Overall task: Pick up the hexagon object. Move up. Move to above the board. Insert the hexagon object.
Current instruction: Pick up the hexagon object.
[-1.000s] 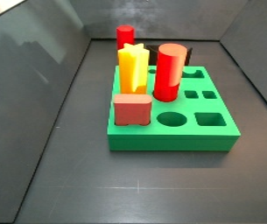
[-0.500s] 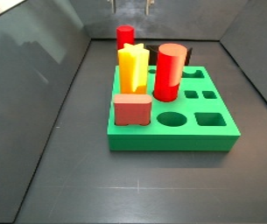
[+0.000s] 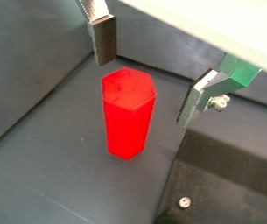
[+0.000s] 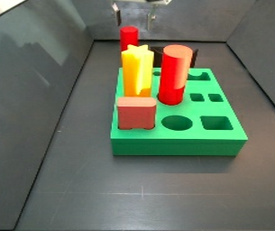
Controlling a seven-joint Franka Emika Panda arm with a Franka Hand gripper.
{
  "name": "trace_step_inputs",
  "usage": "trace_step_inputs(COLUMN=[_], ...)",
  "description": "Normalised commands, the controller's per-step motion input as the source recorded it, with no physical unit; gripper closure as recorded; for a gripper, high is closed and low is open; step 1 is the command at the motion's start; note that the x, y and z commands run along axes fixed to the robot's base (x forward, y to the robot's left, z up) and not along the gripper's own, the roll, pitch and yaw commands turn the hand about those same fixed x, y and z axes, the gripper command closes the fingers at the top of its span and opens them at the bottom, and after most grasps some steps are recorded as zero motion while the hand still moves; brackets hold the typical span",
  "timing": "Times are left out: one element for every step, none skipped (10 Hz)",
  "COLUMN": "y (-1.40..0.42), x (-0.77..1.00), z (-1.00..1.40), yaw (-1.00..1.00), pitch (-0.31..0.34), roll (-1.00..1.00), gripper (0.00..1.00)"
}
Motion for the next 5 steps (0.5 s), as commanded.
trace_step_inputs(y=[0.00, 0.00, 0.00, 0.01, 0.00], x=[-0.09, -0.14, -0.25, 0.00, 0.00], z=[-0.71, -0.79, -0.53, 0.00, 0.00], yaw=[-0.70, -0.71, -0.60, 0.00, 0.00], pitch=[-0.130, -0.127, -0.113, 0.000, 0.000], roll=[0.02, 0.01, 0.00, -0.01, -0.01], gripper=[0.00, 0.00, 0.00, 0.00, 0.00])
